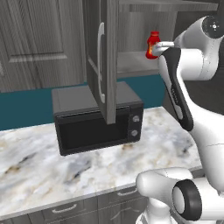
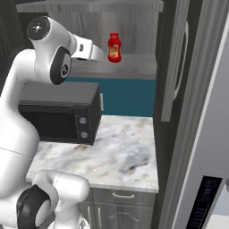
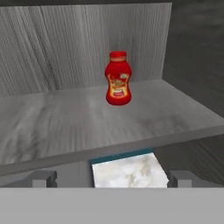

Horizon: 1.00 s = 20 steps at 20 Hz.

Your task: Move the ketchup and mayonnaise from the cabinet to the dining counter.

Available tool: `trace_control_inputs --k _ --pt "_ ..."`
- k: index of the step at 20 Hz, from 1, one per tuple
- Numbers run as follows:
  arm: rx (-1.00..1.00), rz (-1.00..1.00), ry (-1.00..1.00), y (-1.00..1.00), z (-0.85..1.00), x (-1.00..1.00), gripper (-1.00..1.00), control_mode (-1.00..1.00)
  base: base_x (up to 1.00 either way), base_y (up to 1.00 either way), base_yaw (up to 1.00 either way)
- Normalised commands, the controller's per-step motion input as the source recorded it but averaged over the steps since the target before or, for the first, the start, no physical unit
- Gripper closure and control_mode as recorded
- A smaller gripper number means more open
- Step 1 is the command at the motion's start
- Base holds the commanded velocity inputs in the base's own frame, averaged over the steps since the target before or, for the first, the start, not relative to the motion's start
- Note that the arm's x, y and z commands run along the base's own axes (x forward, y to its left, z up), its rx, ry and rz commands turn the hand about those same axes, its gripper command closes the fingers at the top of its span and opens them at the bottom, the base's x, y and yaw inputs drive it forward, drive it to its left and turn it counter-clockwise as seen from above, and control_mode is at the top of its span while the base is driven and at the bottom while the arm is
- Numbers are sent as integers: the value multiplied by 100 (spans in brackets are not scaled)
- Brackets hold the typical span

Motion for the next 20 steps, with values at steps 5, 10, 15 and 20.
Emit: trace_control_inputs --k 5,10,15,20 --pt "-8 0 -16 0 -34 33 -100 -100 0 0 0" --pt "-8 0 -17 -1 -22 19 -100 -100 0 0 0" --pt "-3 -3 1 -5 2 18 -100 -100 0 0 0" --pt "0 -3 9 0 13 23 -100 -100 0 0 0"
